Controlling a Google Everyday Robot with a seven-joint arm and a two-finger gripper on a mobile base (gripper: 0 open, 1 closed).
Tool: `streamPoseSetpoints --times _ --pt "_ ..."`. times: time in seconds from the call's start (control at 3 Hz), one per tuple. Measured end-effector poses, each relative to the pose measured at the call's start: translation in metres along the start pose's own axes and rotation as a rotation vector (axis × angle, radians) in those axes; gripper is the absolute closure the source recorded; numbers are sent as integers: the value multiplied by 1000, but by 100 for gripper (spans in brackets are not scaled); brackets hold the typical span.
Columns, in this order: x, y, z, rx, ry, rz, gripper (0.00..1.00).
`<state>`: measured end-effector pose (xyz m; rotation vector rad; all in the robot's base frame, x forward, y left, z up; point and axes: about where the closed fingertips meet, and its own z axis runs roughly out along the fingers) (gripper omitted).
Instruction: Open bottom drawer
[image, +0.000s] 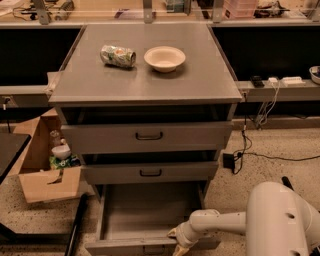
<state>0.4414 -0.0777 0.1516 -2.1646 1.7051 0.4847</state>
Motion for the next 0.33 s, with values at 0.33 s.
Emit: streamPoseSetpoints --times 0.33 --pt "0 0 0 0 0 0 0"
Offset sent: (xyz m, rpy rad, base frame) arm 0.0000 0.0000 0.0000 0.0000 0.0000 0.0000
